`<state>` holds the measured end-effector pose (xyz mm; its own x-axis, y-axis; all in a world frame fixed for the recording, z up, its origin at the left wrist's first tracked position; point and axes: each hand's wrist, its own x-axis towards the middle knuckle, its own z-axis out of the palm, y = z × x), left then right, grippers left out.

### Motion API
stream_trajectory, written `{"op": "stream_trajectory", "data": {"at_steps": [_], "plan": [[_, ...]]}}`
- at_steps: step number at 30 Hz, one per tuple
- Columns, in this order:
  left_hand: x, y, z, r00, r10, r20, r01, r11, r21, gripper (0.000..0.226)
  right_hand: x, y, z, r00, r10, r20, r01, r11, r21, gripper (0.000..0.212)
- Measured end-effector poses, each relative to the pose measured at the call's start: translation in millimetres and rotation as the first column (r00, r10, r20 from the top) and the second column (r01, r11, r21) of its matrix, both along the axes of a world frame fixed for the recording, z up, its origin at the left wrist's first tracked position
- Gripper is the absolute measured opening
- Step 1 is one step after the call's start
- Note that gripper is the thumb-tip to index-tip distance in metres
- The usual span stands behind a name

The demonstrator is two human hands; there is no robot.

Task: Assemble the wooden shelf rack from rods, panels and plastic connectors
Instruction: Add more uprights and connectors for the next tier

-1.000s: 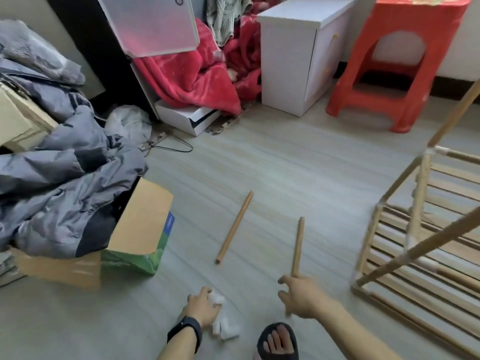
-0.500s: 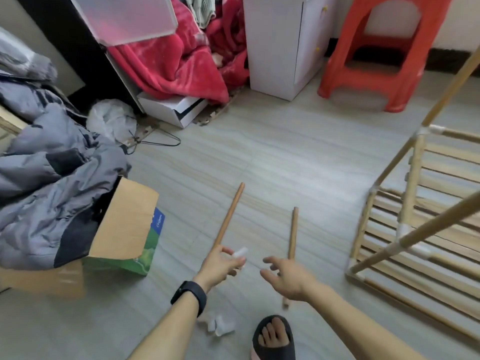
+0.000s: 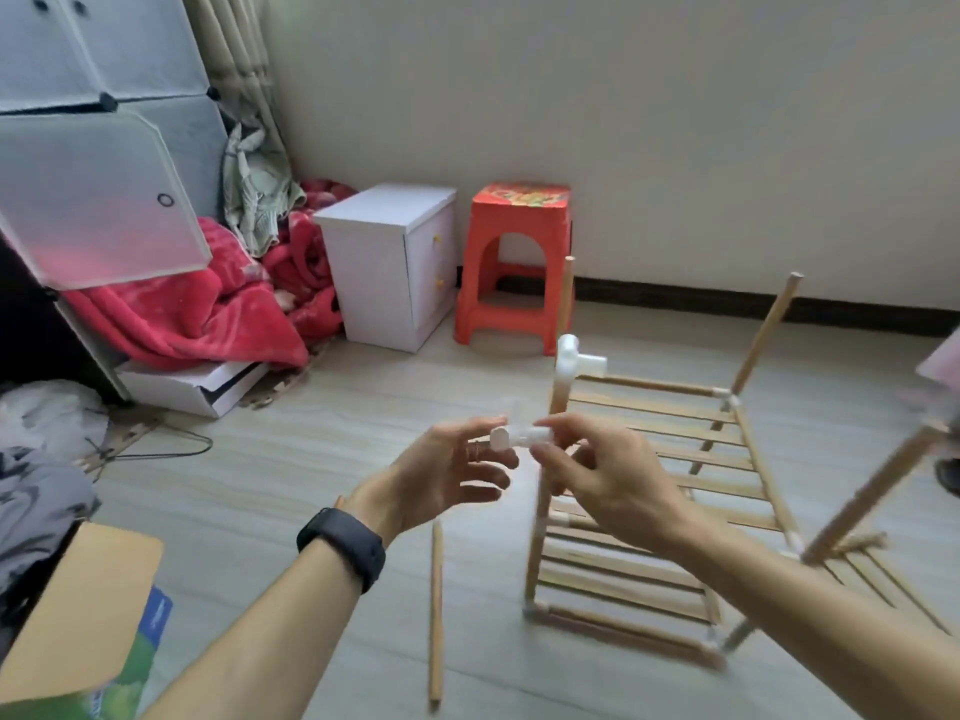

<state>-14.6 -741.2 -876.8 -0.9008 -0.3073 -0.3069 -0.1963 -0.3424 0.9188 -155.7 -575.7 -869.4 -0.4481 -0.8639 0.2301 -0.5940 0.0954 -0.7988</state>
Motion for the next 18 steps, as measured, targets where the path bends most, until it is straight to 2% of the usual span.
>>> {"op": "stream_trajectory", "data": {"at_steps": [5,10,12,14,16,18], "plan": [[-42,51,25,0.989,-0.150,-0.004,0.145,0.962,-0.232,0.036,-19,67,8,0.984,-0.111,0.136,0.132,0.979,-0.154,0.020],[-95,101,38,0.989,-0.116,-0.092,0.075,0.928,-0.365,0.030,-46,112,15,0.951,-0.282,0.126,0.306,0.912,-0.272,0.027],[-117,122,42,0.978,-0.114,-0.175,0.021,0.888,-0.458,0.030,-57,129,18,0.934,-0.336,0.123,0.358,0.882,-0.308,0.029],[-137,142,42,0.950,-0.103,-0.296,-0.105,0.786,-0.609,0.031,-67,145,19,0.915,-0.350,0.202,0.399,0.860,-0.318,0.031],[-152,158,41,0.917,-0.115,-0.382,-0.233,0.622,-0.748,0.029,-78,159,19,0.888,-0.359,0.287,0.441,0.842,-0.310,0.033],[-163,172,39,0.892,-0.142,-0.428,-0.310,0.496,-0.811,0.029,-87,173,17,0.880,-0.338,0.334,0.441,0.842,-0.310,0.040]]}}
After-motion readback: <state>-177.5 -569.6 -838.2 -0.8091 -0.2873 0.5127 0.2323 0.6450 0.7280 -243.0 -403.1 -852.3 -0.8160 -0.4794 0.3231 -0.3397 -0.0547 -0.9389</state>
